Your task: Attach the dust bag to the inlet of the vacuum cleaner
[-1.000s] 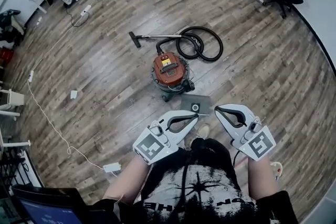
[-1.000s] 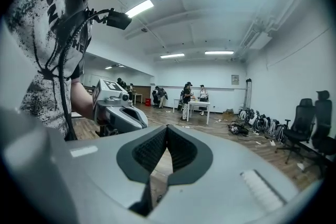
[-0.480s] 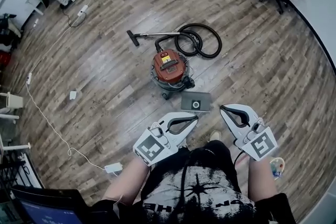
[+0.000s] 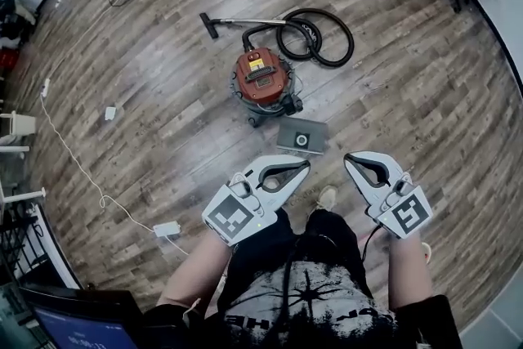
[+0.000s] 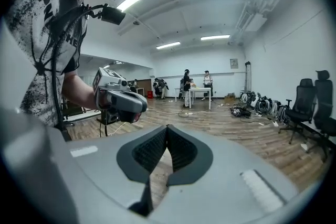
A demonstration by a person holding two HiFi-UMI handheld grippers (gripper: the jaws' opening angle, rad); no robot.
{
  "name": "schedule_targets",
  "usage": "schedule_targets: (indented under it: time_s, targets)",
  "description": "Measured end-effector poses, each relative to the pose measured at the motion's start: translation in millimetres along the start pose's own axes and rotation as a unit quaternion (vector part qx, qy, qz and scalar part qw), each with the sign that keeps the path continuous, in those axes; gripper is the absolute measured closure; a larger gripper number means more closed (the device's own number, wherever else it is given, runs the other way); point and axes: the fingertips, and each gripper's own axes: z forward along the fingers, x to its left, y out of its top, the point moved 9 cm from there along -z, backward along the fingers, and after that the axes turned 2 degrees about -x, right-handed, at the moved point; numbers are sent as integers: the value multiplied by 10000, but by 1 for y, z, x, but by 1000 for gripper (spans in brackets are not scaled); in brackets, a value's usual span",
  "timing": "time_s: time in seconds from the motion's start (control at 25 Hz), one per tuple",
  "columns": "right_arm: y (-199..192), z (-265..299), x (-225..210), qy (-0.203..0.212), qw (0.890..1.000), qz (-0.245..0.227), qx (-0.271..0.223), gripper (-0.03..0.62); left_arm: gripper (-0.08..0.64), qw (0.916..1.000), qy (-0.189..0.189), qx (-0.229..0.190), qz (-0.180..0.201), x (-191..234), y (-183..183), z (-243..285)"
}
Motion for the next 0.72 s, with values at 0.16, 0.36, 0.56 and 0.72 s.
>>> schedule_targets:
  time_s: [0.16, 0.36, 0.56, 0.72]
  targets:
    - [-47, 8, -18, 112, 9998, -69, 179, 588, 558, 9999, -96, -13, 94, 20, -23, 26]
    - [-161, 27, -43, 163, 9940, -379, 1009, 588, 558, 9986, -332, -391, 103, 61, -85, 74]
    - [-313, 57, -60, 226, 9870, -223, 1574, 577, 558, 9961, -513, -506, 505, 108, -169, 126]
    - [-467, 98, -69, 558, 9720, -144, 2277, 506, 558, 9933, -592, -812, 576, 140, -242, 157]
